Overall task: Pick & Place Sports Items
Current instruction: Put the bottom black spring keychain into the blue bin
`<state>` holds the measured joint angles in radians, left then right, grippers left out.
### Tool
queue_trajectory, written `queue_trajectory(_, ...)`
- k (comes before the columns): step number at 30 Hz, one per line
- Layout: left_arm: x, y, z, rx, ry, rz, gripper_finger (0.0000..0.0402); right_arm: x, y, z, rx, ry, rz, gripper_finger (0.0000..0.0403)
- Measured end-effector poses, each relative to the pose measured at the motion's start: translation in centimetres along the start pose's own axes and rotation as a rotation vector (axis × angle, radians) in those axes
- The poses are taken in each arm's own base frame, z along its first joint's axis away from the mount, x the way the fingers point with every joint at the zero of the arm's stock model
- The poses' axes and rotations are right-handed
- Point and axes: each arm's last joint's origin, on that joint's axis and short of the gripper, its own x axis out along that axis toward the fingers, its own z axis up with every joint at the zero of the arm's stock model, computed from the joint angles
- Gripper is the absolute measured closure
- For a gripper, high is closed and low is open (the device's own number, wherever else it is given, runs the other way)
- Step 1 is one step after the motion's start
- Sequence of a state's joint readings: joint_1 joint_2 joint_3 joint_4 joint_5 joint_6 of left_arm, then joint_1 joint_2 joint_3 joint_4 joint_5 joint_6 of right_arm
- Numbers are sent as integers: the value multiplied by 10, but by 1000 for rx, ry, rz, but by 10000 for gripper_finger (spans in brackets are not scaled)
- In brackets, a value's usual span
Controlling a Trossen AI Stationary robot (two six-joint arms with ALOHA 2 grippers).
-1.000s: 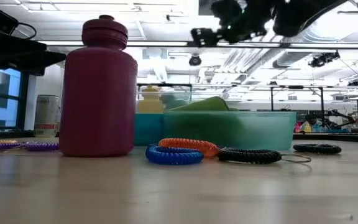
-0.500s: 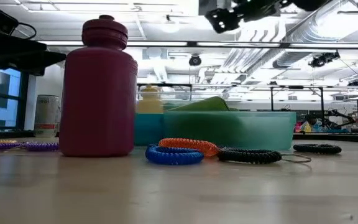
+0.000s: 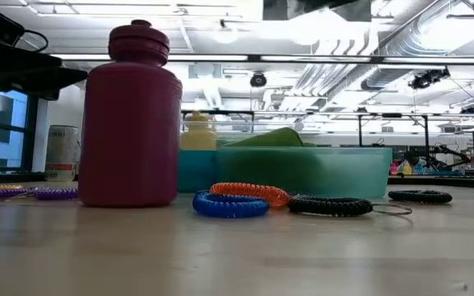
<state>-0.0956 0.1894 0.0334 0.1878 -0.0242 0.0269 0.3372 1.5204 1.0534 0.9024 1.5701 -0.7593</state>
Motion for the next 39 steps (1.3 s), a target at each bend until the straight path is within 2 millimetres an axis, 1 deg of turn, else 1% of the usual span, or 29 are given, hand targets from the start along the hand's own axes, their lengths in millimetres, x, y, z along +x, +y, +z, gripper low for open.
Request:
queue_trajectory(4,0,0,0,0,0,0,165,-20,3,-1,100,-23,68,231)
queue_trajectory(7,0,0,0,0,0,0,165,-38,6,-2,155,-66,166,242)
queue_trajectory(10,0,0,0,0,0,0,165,-56,12,-5,216,-130,334,251)
queue_trajectory(14,0,0,0,0,1,0,165,-75,22,-13,315,-164,634,261)
queue_trajectory(16,0,0,0,0,1,0,165,-79,28,-18,355,-137,808,266)
queue_trajectory(18,0,0,0,0,0,0,165,-79,35,-26,369,-69,992,271)
queue_trajectory(20,0,0,0,0,0,0,165,-77,40,-34,375,41,1150,275)
queue_trajectory(22,0,0,0,0,1,0,165,-72,44,-42,378,166,1242,279)
queue_trajectory(26,0,0,0,0,0,0,165,-64,46,-58,332,382,1319,286)
queue_trajectory(30,0,0,0,0,0,0,165,-64,45,-70,266,524,1333,293)
queue_trajectory(35,0,0,0,0,0,0,165,-65,42,-80,197,634,1333,298)
queue_trajectory(39,0,0,0,0,0,0,165,-68,42,-83,165,632,1330,298)
